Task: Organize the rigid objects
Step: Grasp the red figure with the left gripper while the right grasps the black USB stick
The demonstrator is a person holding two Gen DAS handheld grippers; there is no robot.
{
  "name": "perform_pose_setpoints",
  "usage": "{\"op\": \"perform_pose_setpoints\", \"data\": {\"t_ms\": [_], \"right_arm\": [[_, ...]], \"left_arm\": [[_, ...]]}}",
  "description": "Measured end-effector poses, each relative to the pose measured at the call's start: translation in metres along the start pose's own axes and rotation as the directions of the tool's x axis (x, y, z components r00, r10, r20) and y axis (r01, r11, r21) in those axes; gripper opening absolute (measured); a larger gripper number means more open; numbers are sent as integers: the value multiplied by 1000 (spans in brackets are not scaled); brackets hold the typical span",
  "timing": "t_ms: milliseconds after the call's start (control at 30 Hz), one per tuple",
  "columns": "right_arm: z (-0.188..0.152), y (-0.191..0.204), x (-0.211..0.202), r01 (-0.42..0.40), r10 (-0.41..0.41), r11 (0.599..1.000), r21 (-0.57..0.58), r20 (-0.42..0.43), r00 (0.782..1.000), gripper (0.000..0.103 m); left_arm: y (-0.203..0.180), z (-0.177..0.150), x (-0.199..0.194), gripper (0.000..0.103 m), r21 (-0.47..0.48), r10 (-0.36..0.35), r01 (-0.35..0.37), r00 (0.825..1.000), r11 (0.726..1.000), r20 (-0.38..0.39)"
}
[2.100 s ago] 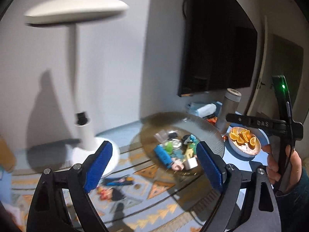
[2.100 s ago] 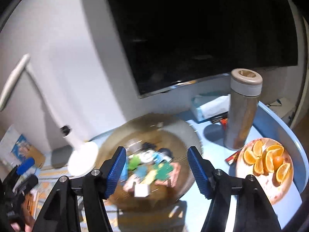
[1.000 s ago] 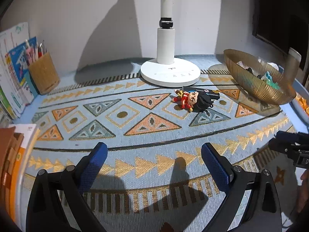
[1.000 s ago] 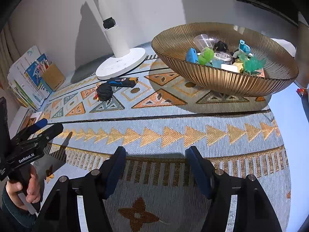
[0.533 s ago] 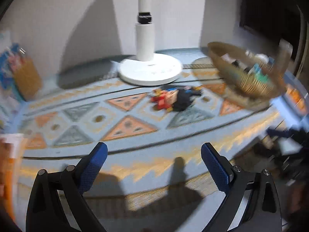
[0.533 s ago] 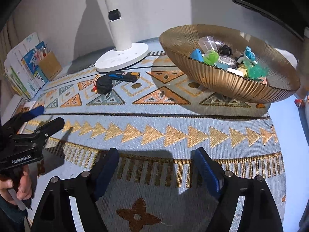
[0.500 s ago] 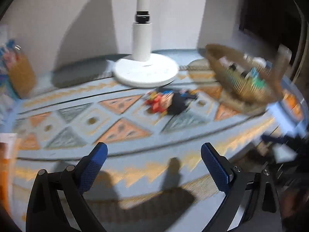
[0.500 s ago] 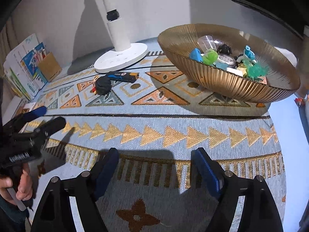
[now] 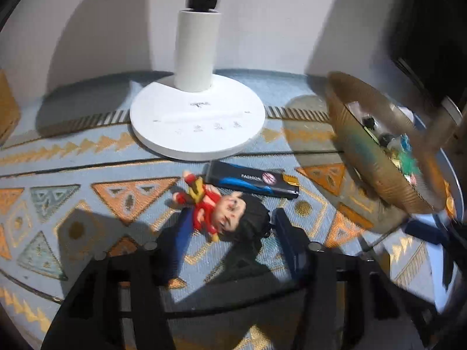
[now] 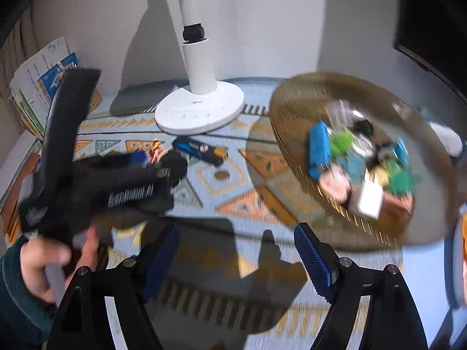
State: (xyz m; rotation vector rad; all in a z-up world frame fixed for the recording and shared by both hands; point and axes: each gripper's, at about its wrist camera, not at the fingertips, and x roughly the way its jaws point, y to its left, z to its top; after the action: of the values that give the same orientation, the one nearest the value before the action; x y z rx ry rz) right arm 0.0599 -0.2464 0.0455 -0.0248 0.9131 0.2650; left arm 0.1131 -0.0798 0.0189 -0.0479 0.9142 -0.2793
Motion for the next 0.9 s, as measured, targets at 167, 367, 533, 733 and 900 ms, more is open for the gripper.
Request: {"op": "perform_pose_setpoints", "data": {"t_ms": [167,367,533,733,900], "right_arm": [[11,23,35,-26,26,999,-23,-1,1000,79],[38,45,70,63,-61,996,-68,30,998,79],[56,56,94,98,-96,988,-118,24,995,79],[68,54,106,11,-12,993,-118,-7,1000,77],[56,61,91,-42,41,988,-150,-9,999,34]], "left_arm": [[21,-9,-13,48,71,31,-33,999,997,17],[64,-24,-33,47,81,-18,18,1000,997,-6],[70,-28,-38,47,93,-56,56,998,994,-8],[72,-27,-35,53,70,-64,67,997,995,-35],[79,-39,-45,53,57,-60,63,997,996,-44]]}}
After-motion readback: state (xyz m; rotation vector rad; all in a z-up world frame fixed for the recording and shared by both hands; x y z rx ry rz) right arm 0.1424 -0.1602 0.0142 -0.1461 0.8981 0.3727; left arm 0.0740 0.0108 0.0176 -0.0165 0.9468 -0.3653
